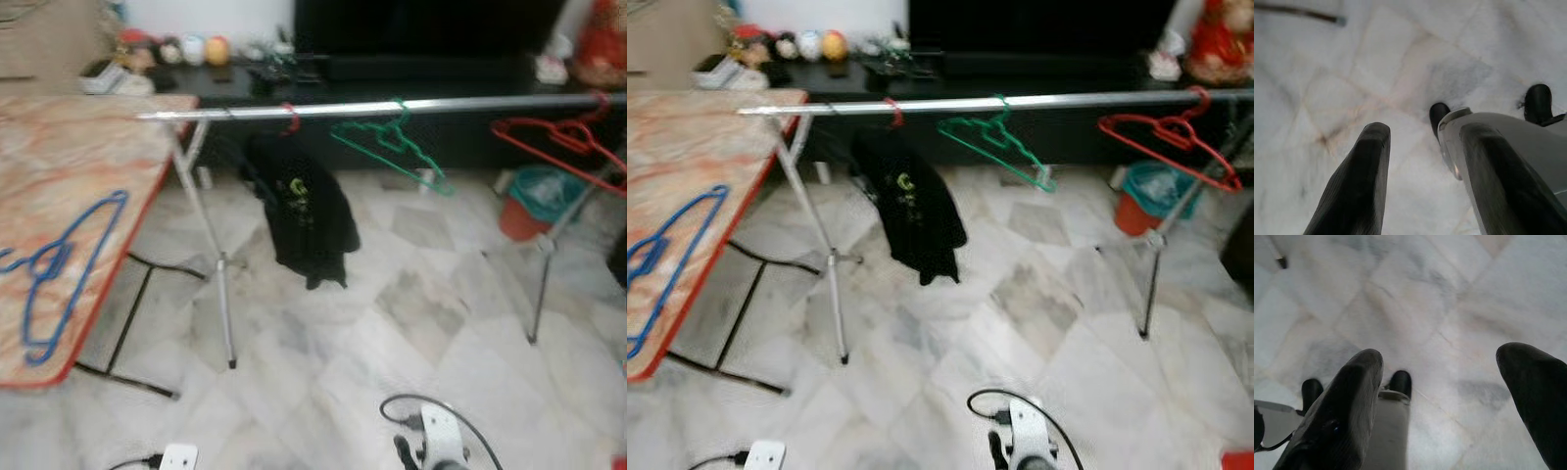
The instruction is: Hang hanger
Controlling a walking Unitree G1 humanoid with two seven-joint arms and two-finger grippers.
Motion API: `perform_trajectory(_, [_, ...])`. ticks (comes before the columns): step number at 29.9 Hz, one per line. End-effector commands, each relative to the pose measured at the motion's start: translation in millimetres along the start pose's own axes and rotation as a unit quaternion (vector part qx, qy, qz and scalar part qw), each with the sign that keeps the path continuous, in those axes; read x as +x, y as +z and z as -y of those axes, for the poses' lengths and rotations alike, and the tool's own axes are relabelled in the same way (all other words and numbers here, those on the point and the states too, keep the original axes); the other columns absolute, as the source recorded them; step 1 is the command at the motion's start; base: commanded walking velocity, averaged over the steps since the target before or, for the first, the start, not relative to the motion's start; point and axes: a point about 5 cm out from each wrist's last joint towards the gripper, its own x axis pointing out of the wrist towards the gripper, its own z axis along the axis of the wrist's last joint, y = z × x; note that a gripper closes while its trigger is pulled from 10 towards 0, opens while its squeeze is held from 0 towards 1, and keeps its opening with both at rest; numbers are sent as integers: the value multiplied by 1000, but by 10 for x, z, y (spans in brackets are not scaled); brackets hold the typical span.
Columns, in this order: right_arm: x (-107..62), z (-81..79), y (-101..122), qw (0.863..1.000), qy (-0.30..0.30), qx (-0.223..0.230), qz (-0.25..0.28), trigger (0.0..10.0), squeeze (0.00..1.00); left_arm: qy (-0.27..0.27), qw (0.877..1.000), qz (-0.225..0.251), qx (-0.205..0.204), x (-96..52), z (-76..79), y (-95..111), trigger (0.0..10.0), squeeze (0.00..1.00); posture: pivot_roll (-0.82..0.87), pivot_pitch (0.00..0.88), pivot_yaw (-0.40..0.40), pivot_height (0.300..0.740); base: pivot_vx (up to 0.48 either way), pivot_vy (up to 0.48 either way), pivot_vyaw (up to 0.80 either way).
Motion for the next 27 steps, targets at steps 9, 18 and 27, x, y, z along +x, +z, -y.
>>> perform_trajectory(9, [-3, -14, -23, 1000, 0, 1, -5, 10000, 0, -7, 1000, -17, -5, -12, 28, -69, 10000, 0, 12, 60, -29, 740, 0, 0, -800])
perform_trajectory(18, [-3, -14, -21, 1000, 0, -2, -5, 10000, 0, 0, 1000, -12, 13, -10, 19, -56, 10000, 0, 12, 60, -29, 740, 0, -69, -800])
perform_trajectory(27, [-2, -10, -18, 1000, -1, -4, -5, 10000, 0, 2, 1000, -11, 13, -9, 20, -51, 10000, 0, 8, 60, -31, 740, 0, -109, -800])
